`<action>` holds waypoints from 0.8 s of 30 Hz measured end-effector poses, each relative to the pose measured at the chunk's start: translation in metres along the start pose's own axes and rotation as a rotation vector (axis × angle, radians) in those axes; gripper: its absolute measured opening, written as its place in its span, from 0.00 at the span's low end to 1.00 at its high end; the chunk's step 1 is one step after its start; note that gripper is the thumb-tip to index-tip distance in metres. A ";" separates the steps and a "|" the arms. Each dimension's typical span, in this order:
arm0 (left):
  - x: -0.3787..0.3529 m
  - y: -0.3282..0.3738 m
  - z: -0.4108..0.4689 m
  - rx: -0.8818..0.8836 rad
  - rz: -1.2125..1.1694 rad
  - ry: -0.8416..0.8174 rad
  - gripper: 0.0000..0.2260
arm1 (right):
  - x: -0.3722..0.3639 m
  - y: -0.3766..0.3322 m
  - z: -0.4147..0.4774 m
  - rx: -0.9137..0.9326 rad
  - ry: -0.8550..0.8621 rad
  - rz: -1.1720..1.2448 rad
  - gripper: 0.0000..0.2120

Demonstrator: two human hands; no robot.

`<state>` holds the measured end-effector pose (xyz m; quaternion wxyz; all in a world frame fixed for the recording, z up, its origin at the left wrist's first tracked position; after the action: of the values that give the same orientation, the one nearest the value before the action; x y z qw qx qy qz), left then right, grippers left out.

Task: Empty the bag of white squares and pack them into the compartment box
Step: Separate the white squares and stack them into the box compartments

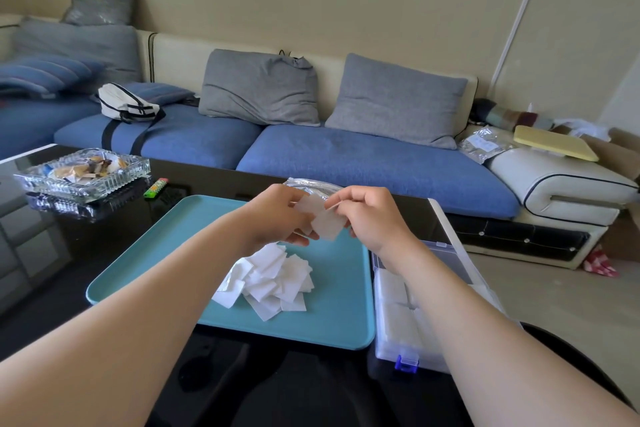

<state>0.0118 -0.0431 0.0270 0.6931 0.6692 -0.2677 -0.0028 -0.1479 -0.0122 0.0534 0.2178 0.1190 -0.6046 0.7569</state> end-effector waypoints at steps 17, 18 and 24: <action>-0.016 0.003 -0.010 0.013 0.133 -0.089 0.15 | -0.042 -0.036 -0.026 0.529 -0.124 -0.722 0.09; -0.015 0.003 -0.010 0.020 0.114 -0.083 0.15 | -0.042 -0.036 -0.026 0.513 -0.112 -0.718 0.10; -0.008 -0.003 -0.008 0.076 0.011 -0.009 0.13 | -0.039 -0.036 -0.024 0.442 -0.076 -0.734 0.06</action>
<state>0.0094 -0.0336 0.0215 0.6662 0.6934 -0.2745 0.0084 -0.0946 0.0100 0.0609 0.4196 0.3979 -0.3529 0.7356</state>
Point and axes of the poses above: each hand's wrist, its own z-axis towards the middle knuckle, its own x-axis out of the back of the hand, y = z × x, the point moved 9 cm from there along z, towards the middle knuckle, and after that the axes turned 1 degree about -z, right-handed, at the moved point
